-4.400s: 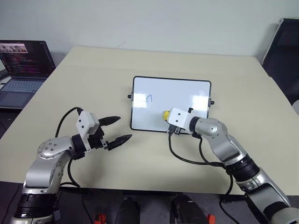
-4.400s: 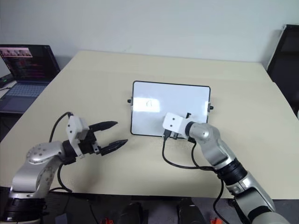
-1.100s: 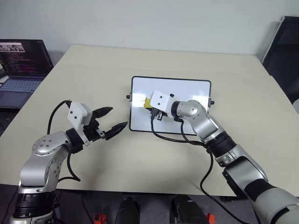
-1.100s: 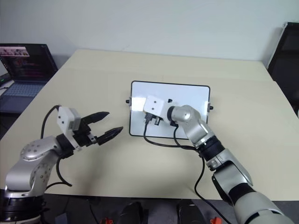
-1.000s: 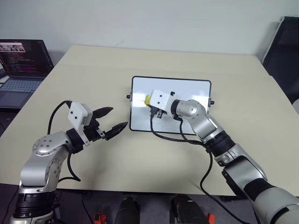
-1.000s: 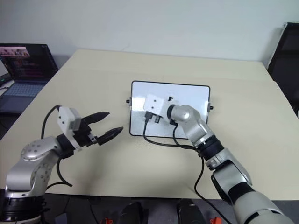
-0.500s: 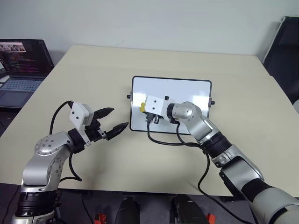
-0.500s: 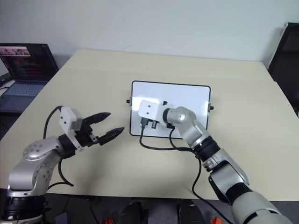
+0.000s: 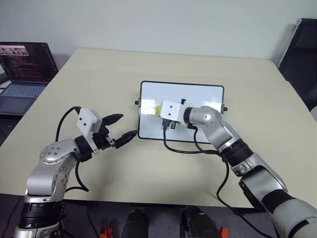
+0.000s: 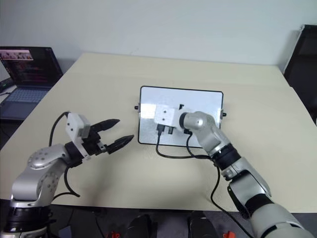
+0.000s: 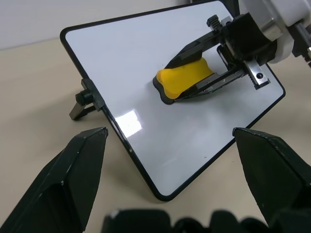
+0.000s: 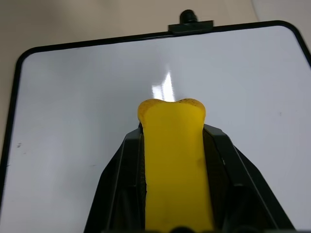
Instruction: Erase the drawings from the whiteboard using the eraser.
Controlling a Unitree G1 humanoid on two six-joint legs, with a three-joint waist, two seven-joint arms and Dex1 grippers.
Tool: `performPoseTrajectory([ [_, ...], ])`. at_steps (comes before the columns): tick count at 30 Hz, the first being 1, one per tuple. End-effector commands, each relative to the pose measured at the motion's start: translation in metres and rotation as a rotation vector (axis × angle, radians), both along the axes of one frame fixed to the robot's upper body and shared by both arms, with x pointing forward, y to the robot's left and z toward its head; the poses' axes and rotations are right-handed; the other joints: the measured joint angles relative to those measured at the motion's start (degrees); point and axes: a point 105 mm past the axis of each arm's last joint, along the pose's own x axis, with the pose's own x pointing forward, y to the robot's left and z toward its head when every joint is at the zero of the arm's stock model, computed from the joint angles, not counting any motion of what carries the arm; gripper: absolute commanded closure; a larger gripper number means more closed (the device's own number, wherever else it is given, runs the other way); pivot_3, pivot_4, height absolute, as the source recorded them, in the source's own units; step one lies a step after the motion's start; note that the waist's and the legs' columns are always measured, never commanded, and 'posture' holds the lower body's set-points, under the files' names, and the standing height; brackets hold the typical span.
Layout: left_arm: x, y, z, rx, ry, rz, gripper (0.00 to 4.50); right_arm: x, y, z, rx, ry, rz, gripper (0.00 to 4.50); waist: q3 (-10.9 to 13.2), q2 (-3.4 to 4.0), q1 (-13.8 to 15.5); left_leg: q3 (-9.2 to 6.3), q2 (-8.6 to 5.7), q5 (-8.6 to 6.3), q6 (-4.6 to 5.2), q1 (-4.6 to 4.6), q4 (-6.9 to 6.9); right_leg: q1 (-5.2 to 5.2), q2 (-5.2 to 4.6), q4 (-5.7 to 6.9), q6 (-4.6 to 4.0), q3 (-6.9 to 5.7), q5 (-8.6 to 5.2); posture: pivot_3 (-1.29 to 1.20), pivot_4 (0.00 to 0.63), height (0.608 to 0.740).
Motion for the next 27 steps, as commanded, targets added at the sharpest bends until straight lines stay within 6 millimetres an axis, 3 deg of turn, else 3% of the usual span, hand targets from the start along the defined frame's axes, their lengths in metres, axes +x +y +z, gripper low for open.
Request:
performPoseTrajectory([
  [1, 0.000, -0.006, 0.009, 0.000, -0.039, -0.024, 0.00, 0.028, -0.026, 0.019, 0.044, -0.125, -0.190, 3.26, 0.00, 0.00, 0.00, 0.00, -0.01, 0.01, 0.01, 0.00, 0.02, 0.00, 0.00, 0.00, -0.01, 0.02, 0.03, 0.00, 0.150, 0.740],
  [5, 0.001, -0.006, 0.010, 0.002, -0.041, -0.026, 0.00, 0.037, -0.037, 0.026, 0.058, -0.160, -0.240, 3.26, -0.01, -0.02, 0.15, 0.00, -0.03, 0.14, 0.07, 0.00, 0.06, -0.07, -0.02, -0.04, -0.06, 0.02, 0.20, 0.00, 0.150, 0.740],
  [8, 0.001, -0.006, 0.011, 0.002, -0.043, -0.027, 0.00, 0.032, -0.037, 0.012, 0.020, -0.090, -0.209, 3.27, -0.02, -0.03, 0.03, 0.01, -0.03, 0.15, 0.08, 0.06, 0.07, -0.04, -0.03, -0.07, -0.07, 0.04, 0.20, 0.00, 0.150, 0.740],
  [12, 0.002, -0.008, 0.013, 0.000, -0.046, -0.031, 0.00, 0.001, -0.021, -0.023, -0.091, 0.073, -0.042, 3.27, -0.03, -0.03, 0.00, 0.01, -0.01, 0.15, 0.08, 0.06, -0.01, 0.02, 0.00, -0.05, -0.07, 0.04, 0.18, 0.00, 0.150, 0.740],
  [14, 0.002, -0.008, 0.013, 0.001, -0.046, -0.033, 0.00, -0.005, -0.018, -0.026, -0.108, 0.088, -0.013, 3.27, -0.02, -0.02, -0.04, 0.01, 0.00, 0.15, 0.08, 0.06, -0.03, 0.02, 0.01, -0.05, -0.05, 0.03, 0.17, 0.00, 0.150, 0.740],
  [16, 0.002, -0.008, 0.013, 0.001, -0.047, -0.034, 0.00, -0.001, -0.019, -0.023, -0.098, 0.065, -0.037, 3.27, -0.01, 0.00, -0.07, 0.01, 0.00, 0.15, 0.08, 0.06, -0.03, 0.01, 0.01, -0.05, -0.06, 0.03, 0.16, 0.00, 0.150, 0.740],
  [21, 0.003, -0.009, 0.014, 0.002, -0.048, -0.038, 0.00, 0.030, -0.038, 0.011, -0.006, -0.114, -0.216, 3.27, -0.01, -0.01, -0.04, 0.00, -0.02, 0.18, 0.09, 0.06, 0.03, -0.07, 0.00, -0.04, -0.08, 0.05, 0.30, 0.00, 0.150, 0.740],
  [27, 0.004, -0.011, 0.016, -0.001, -0.052, -0.045, 0.00, 0.027, -0.042, 0.011, 0.032, -0.083, -0.207, 3.27, -0.03, -0.04, 0.07, 0.01, -0.08, 0.26, 0.12, 0.08, 0.09, -0.12, -0.08, -0.11, -0.07, 0.04, 0.33, 0.00, 0.150, 0.740],
])
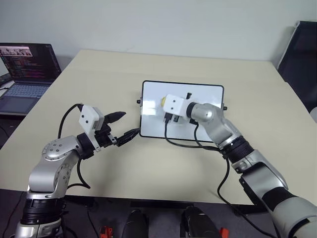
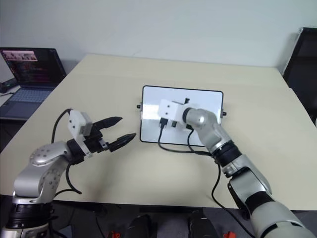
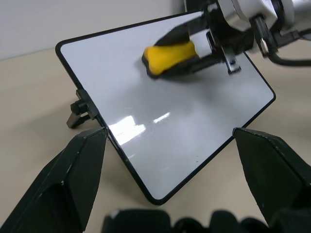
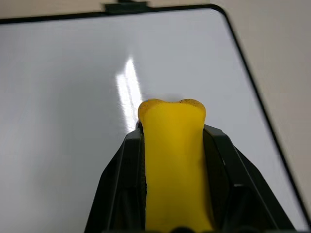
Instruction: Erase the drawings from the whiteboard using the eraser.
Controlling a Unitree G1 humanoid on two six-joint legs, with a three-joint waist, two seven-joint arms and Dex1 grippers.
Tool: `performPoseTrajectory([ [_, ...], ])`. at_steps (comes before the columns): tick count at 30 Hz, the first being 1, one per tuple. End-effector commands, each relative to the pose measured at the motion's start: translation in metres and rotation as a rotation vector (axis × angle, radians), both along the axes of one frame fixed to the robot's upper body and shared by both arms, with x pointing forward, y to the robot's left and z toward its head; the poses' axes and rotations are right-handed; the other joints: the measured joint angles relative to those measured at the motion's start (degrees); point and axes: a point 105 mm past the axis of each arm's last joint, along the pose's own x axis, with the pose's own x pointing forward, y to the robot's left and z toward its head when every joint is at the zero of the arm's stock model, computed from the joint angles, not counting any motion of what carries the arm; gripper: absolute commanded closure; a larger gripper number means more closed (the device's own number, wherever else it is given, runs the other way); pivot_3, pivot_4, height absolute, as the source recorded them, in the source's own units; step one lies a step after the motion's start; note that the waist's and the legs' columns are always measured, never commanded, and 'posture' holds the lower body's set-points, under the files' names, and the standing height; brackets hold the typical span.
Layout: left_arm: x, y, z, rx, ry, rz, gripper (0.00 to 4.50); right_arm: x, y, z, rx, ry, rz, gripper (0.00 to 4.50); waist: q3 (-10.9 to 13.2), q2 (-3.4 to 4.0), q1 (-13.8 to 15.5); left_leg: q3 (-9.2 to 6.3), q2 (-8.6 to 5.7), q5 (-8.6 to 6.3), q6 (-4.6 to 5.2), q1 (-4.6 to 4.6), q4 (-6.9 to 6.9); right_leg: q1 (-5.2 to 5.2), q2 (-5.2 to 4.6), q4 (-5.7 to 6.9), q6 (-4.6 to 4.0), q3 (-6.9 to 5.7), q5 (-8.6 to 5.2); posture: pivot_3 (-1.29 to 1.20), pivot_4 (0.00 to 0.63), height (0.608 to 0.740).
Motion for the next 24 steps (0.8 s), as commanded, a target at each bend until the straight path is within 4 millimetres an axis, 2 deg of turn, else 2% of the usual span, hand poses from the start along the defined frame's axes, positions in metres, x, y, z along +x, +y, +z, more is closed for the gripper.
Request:
performPoseTrajectory([
  [1, 0.000, -0.006, 0.013, -0.001, -0.044, -0.029, 0.00, -0.001, -0.014, -0.008, 0.049, 0.054, -0.040, 3.27, 0.00, 0.00, -0.01, 0.00, 0.00, 0.00, 0.00, 0.00, -0.01, 0.00, 0.00, 0.00, 0.00, -0.01, 0.00, 0.00, 0.150, 0.740],
  [7, -0.004, -0.018, 0.023, 0.000, -0.055, -0.105, 0.00, -0.026, -0.017, 0.026, 0.337, 0.068, 0.000, 3.27, 0.03, 0.04, 0.10, 0.00, 0.04, 0.00, 0.01, -0.22, -0.18, 0.04, 0.04, 0.03, 0.23, -0.04, 0.03, 0.00, 0.150, 0.740],
  [9, -0.008, -0.027, 0.026, 0.010, -0.051, -0.164, 0.00, -0.039, -0.028, 0.038, 0.437, 0.068, -0.006, 3.27, 0.06, 0.08, 0.09, 0.00, 0.04, -0.06, -0.08, -0.27, -0.25, -0.02, 0.04, 0.02, 0.20, -0.04, 0.03, 0.00, 0.150, 0.740],
  [12, -0.011, -0.039, 0.029, 0.035, -0.057, -0.237, 0.00, -0.063, -0.054, 0.049, 0.603, 0.076, -0.055, 3.27, 0.06, 0.08, 0.20, -0.06, 0.05, -0.14, -0.18, -0.38, -0.37, -0.11, 0.05, 0.02, 0.15, -0.12, -0.08, 0.00, 0.150, 0.740],
  [14, -0.011, -0.049, 0.034, 0.047, -0.072, -0.288, 0.00, -0.079, -0.081, 0.045, 0.680, 0.095, -0.153, 3.27, 0.06, 0.08, 0.40, -0.17, 0.04, -0.21, -0.27, -0.42, -0.39, -0.09, 0.05, 0.02, 0.13, -0.22, -0.22, 0.00, 0.150, 0.740],
  [17, -0.010, -0.071, 0.035, 0.075, -0.084, -0.407, 0.00, -0.101, -0.124, 0.023, 0.755, 0.136, -0.360, 3.27, 0.05, 0.08, 1.13, -0.30, 0.03, -0.26, -0.35, -0.47, -0.38, -0.05, 0.04, 0.00, 0.15, -0.34, -0.36, 0.00, 0.150, 0.740],
  [21, -0.008, -0.093, 0.035, 0.055, -0.078, -0.541, 0.00, -0.118, -0.154, -0.006, 0.722, 0.195, -0.550, 3.27, 0.10, 0.17, 0.95, -0.22, 0.03, -0.26, -0.36, -0.40, -0.32, -0.05, 0.03, 0.05, 0.32, -0.28, -0.51, 0.00, 0.150, 0.740],
  [24, -0.009, -0.117, 0.035, 0.079, -0.093, -0.689, 0.00, -0.121, -0.178, -0.023, 0.724, 0.201, -0.699, 3.27, 0.11, 0.17, 0.35, -0.22, 0.03, -0.25, -0.34, -0.31, -0.21, 0.03, 0.05, 0.08, 0.03, -0.24, -0.63, 0.00, 0.150, 0.740],
])
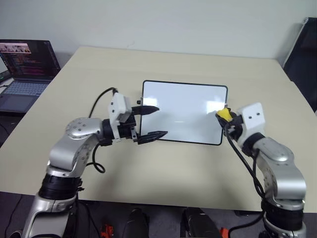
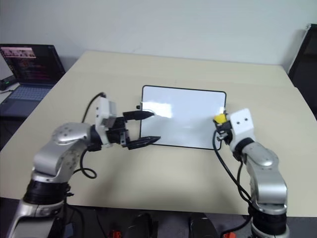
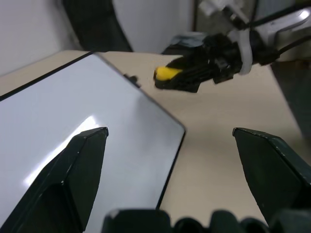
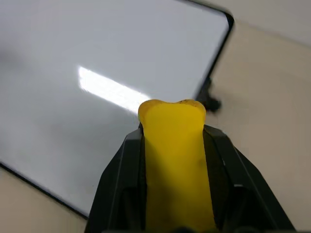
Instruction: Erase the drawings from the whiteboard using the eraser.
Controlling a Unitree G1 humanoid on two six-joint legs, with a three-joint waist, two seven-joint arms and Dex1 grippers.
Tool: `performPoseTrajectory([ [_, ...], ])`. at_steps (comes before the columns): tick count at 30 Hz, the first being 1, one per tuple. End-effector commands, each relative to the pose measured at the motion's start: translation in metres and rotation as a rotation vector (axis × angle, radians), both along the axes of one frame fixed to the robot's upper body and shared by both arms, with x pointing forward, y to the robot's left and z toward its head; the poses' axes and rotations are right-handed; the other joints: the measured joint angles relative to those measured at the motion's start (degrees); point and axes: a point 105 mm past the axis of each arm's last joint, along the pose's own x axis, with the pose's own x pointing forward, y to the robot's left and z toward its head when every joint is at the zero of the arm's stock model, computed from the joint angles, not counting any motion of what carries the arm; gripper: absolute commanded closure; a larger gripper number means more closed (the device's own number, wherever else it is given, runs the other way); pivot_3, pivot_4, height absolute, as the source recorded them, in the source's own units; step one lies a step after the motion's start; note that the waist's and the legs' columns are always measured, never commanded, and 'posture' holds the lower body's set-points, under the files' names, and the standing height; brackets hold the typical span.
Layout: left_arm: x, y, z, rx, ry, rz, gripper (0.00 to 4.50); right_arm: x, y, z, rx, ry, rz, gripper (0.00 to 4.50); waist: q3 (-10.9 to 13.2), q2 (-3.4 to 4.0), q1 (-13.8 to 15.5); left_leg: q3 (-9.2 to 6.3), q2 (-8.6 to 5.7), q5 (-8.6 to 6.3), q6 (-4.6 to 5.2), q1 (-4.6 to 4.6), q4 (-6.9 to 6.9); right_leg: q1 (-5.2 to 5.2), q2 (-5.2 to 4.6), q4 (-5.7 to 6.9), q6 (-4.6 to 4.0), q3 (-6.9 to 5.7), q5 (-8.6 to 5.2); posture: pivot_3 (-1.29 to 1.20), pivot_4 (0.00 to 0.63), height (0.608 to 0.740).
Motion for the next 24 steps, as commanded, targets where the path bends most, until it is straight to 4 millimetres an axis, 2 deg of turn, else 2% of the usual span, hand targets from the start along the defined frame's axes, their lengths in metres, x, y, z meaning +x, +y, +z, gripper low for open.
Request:
performPoseTrajectory([
  [1, -0.004, -0.023, 0.007, 0.027, -0.065, -0.161, 0.00, -0.002, -0.024, 0.002, -0.007, -0.016, -0.136, 3.27, 0.00, 0.00, -0.33, 0.03, -0.02, 0.00, 0.00, 0.00, 0.03, 0.01, 0.00, 0.00, 0.02, 0.04, 0.01, 0.00, 0.150, 0.740],
  [8, -0.004, -0.061, 0.001, 0.055, -0.075, -0.344, 0.00, 0.011, -0.052, -0.020, 0.064, 0.060, -0.274, 3.27, -0.01, 0.01, -0.67, 0.06, -0.04, 0.01, 0.03, 0.00, 0.08, 0.06, 0.00, -0.01, 0.39, 0.10, 0.23, 0.00, 0.150, 0.740],
  [16, 0.001, -0.084, -0.007, 0.080, -0.125, -0.388, 0.00, 0.031, -0.069, -0.030, 0.148, 0.088, -0.324, 3.27, 0.01, 0.04, -0.63, 0.05, -0.04, 0.00, 0.04, -0.02, 0.02, 0.04, 0.01, -0.02, 0.40, 0.11, 0.22, 0.00, 0.150, 0.740],
  [20, 0.000, -0.087, -0.006, 0.071, -0.132, -0.395, 0.00, 0.037, -0.073, -0.035, 0.160, 0.102, -0.328, 3.27, 0.02, 0.06, -0.61, 0.05, -0.05, 0.00, 0.04, -0.03, 0.03, 0.05, 0.01, -0.02, 0.42, 0.11, 0.23, 0.00, 0.150, 0.740],
  [22, 0.000, -0.085, -0.007, 0.071, -0.133, -0.391, 0.00, 0.040, -0.076, -0.039, 0.163, 0.112, -0.334, 2.55, 0.04, 0.09, -0.64, 0.05, -0.04, 0.00, 0.04, -0.03, 0.02, 0.05, 0.02, -0.01, 0.42, 0.12, 0.23, 0.00, 0.150, 0.740],
  [24, 0.000, -0.085, -0.007, 0.067, -0.134, -0.384, 0.00, 0.042, -0.080, -0.041, 0.167, 0.114, -0.345, 2.08, 0.04, 0.10, -0.64, 0.05, -0.05, 0.00, 0.04, -0.03, 0.02, 0.05, 0.02, -0.02, 0.42, 0.12, 0.23, 0.00, 0.150, 0.740],
])
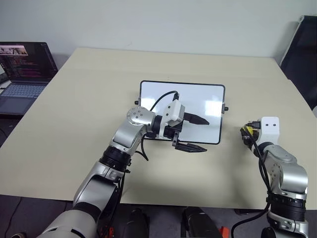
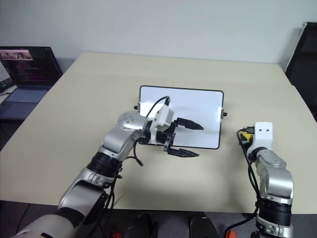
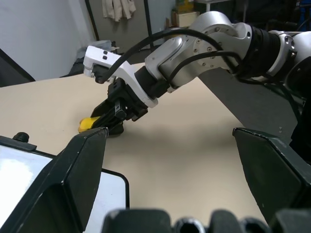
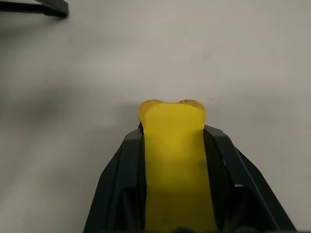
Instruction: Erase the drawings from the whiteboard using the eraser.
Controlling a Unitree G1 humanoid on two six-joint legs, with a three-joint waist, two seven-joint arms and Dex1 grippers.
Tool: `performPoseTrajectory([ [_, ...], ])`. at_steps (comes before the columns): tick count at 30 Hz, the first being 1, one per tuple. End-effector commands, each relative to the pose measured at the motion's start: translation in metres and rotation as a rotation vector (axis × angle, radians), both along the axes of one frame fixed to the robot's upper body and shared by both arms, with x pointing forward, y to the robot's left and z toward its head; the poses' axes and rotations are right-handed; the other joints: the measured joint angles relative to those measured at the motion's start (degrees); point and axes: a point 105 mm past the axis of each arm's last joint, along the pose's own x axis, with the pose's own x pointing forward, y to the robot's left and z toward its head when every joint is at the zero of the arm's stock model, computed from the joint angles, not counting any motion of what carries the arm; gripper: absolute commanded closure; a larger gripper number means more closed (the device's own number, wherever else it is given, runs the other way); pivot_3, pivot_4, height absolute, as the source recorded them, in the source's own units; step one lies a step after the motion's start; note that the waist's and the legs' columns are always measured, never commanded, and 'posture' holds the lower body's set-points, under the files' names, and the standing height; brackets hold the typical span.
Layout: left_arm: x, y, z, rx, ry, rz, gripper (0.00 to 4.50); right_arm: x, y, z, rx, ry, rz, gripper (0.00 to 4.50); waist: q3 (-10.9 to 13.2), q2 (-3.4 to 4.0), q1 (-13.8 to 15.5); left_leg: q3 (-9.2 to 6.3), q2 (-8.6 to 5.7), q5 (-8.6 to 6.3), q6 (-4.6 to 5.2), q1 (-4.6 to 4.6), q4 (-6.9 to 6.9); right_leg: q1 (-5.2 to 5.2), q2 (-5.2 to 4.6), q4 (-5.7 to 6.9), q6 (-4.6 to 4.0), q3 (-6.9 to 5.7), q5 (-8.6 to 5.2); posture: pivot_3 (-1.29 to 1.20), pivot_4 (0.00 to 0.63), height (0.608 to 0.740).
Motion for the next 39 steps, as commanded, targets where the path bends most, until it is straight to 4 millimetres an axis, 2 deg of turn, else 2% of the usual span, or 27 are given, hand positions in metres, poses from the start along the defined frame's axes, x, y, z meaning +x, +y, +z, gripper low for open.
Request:
performPoseTrajectory([
  [1, -0.002, 0.000, 0.011, -0.028, -0.048, -0.004, 0.00, 0.006, -0.009, 0.011, -0.007, -0.055, -0.024, 1.71, 0.00, 0.01, 0.01, 0.00, 0.00, 0.00, 0.00, 0.00, 0.00, 0.00, 0.00, 0.00, 0.00, 0.00, 0.00, 0.00, 0.150, 0.740],
  [6, 0.001, 0.005, 0.012, -0.047, -0.049, 0.039, 0.00, 0.008, -0.011, 0.012, 0.000, -0.073, -0.009, 0.02, 0.02, 0.04, 0.02, 0.00, 0.00, 0.00, 0.00, 0.00, 0.00, 0.01, 0.00, 0.01, 0.01, 0.00, 0.00, 0.00, 0.150, 0.740],
  [9, 0.009, 0.016, 0.015, -0.078, -0.044, 0.136, 0.00, 0.007, -0.009, 0.029, -0.017, -0.146, 0.002, 0.02, 0.02, 0.08, -0.04, 0.00, 0.00, 0.00, 0.00, 0.01, 0.00, 0.01, 0.00, 0.01, 0.01, 0.00, 0.00, 0.00, 0.150, 0.740],
  [12, 0.022, 0.044, 0.020, -0.130, -0.030, 0.331, 0.00, -0.006, 0.008, 0.052, -0.059, -0.251, 0.077, 0.02, 0.06, 0.27, -0.08, -0.01, 0.00, 0.00, 0.00, 0.00, 0.00, 0.00, 0.00, 0.03, 0.01, 0.01, 0.00, 0.00, 0.150, 0.740],
  [15, 0.025, 0.084, 0.023, -0.222, 0.075, 0.571, 0.00, -0.031, 0.032, 0.062, -0.016, -0.322, 0.148, 0.02, 0.04, 0.30, -0.10, -0.06, 0.04, 0.00, 0.01, 0.02, -0.12, -0.01, 0.04, 0.04, 0.02, -0.02, -0.04, 0.00, 0.150, 0.740],
  [18, 0.009, 0.120, 0.013, -0.280, 0.231, 0.758, 0.00, -0.060, 0.051, 0.066, -0.044, -0.391, 0.197, 0.02, 0.03, 0.32, 0.01, -0.12, 0.09, -0.02, 0.00, 0.01, -0.16, 0.00, 0.04, 0.05, -0.02, -0.10, -0.14, 0.00, 0.150, 0.740],
  [20, -0.003, 0.139, -0.001, -0.292, 0.288, 0.885, 0.00, -0.075, 0.060, 0.061, -0.073, -0.421, 0.204, 0.02, 0.03, 0.31, 0.13, -0.10, 0.08, -0.03, -0.02, -0.02, -0.16, -0.02, -0.01, 0.01, -0.04, -0.11, -0.17, 0.00, 0.150, 0.740],
  [23, -0.009, 0.160, -0.017, -0.348, 0.319, 1.080, 0.00, -0.088, 0.057, 0.046, -0.084, -0.462, 0.140, 0.02, -0.02, 0.23, 0.49, -0.10, 0.07, -0.04, -0.04, 0.00, -0.10, 0.01, -0.05, -0.01, -0.08, -0.14, -0.21, 0.00, 0.150, 0.740],
  [26, -0.010, 0.184, -0.030, -0.427, 0.283, 1.311, 0.00, -0.097, 0.055, 0.025, -0.053, -0.472, 0.088, 0.02, -0.09, 0.06, 0.66, -0.08, 0.01, -0.03, -0.05, 0.22, 0.10, 0.18, -0.13, -0.04, -0.39, -0.12, -0.31, 0.00, 0.150, 0.740],
  [28, -0.013, 0.198, -0.039, -0.423, 0.230, 1.437, 0.00, -0.101, 0.046, 0.012, -0.025, -0.462, 0.032, 0.02, -0.16, -0.08, 0.39, 0.00, 0.01, -0.03, -0.05, 0.41, 0.17, 0.18, -0.16, -0.07, -0.43, -0.06, -0.29, 0.00, 0.150, 0.740],
  [29, -0.014, 0.203, -0.042, -0.426, 0.215, 1.479, 0.00, -0.102, 0.044, 0.006, -0.001, -0.454, 0.019, 0.02, -0.18, -0.12, 0.26, 0.02, 0.01, -0.03, -0.05, 0.41, 0.18, 0.17, -0.17, -0.12, -0.44, -0.02, -0.28, 0.00, 0.150, 0.740],
  [32, -0.013, 0.203, -0.042, -0.424, 0.173, 1.521, 0.00, -0.102, 0.034, -0.003, -0.003, -0.439, 0.041, 0.02, -0.20, -0.16, 0.20, 0.09, -0.01, -0.02, -0.05, 0.41, 0.21, 0.13, -0.19, -0.15, -0.45, 0.08, -0.27, 0.00, 0.150, 0.740],
  [35, -0.006, 0.210, -0.037, -0.420, 0.120, 1.557, 0.00, -0.099, 0.031, -0.001, -0.022, -0.438, 0.066, 0.02, -0.20, -0.16, 0.20, 0.14, -0.05, -0.03, -0.08, 0.41, 0.21, 0.09, -0.19, -0.16, -0.45, 0.16, -0.27, 0.00, 0.150, 0.740],
  [39, -0.004, 0.205, -0.041, -0.398, 0.116, 1.531, 0.00, -0.098, 0.026, 0.003, -0.032, -0.446, 0.051, 0.02, -0.23, -0.15, 0.17, 0.15, -0.06, 0.08, 0.08, 0.42, 0.20, 0.04, -0.18, -0.11, -0.46, 0.18, -0.26, 0.00, 0.150, 0.740],
])
